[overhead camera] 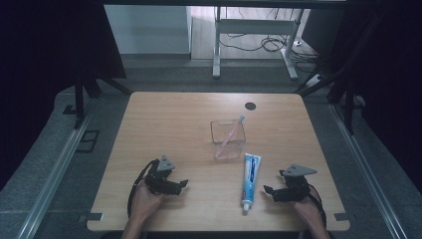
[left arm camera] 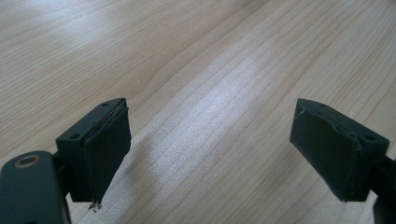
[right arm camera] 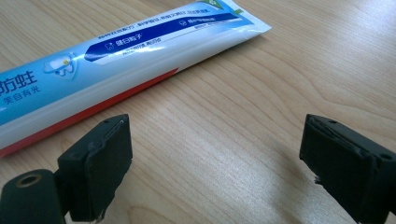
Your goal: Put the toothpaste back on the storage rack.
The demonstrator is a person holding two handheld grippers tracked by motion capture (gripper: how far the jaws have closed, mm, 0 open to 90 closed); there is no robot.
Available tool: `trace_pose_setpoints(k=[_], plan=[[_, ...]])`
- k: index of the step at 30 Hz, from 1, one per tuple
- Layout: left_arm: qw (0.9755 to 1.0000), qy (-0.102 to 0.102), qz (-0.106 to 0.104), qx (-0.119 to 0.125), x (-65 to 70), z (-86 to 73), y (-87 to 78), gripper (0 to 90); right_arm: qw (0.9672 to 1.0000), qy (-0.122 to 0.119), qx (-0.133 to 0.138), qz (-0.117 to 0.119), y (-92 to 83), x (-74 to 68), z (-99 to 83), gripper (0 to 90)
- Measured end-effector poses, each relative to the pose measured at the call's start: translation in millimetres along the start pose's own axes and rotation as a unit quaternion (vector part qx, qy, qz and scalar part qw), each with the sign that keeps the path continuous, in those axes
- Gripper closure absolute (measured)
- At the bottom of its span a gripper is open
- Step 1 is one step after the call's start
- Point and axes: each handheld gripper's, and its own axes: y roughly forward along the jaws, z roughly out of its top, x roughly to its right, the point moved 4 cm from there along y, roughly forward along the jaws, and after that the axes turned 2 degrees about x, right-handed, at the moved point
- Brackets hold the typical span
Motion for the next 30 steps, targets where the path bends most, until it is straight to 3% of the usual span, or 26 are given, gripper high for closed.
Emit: trace_pose_setpoints(k=[7, 11, 17, 19, 23, 27, 30], plan=[[1.0000, 0.004, -0.005, 0.000, -3.5, 1.7, -2.4, 12.6, 0.9994, -0.004, -0.029, 0.018, -1.4, -2.0, 5.2, 18.0], [0.9999, -0.005, -0.009, 0.006, -6.9, 0.4, -4.2, 12.7, 0.9985, -0.005, -0.048, 0.027, -4.3, -4.2, 6.7, 19.1], [0.9999, -0.001, -0.011, 0.003, -6.8, -0.2, -3.2, 12.6, 0.9941, -0.021, -0.092, 0.055, -8.1, -7.3, 1.1, 17.4], [0.9999, 0.001, -0.012, 0.001, -5.8, -0.4, -2.6, 12.7, 0.9931, -0.023, -0.099, 0.058, -9.7, -10.1, 1.2, 22.7], [0.9999, 0.007, -0.011, 0.001, -4.8, 0.1, -3.5, 12.6, 0.9918, -0.023, -0.098, 0.079, -16.6, -16.0, 7.4, 44.8], [0.9999, 0.007, -0.013, 0.006, -5.2, 0.6, -5.2, 12.7, 0.9930, -0.002, -0.084, 0.083, -22.8, -18.1, 17.7, 53.0], [0.9998, 0.007, -0.014, 0.009, -5.4, 0.8, -5.7, 12.7, 0.9927, -0.004, -0.080, 0.091, -25.0, -21.4, 23.6, 59.1]])
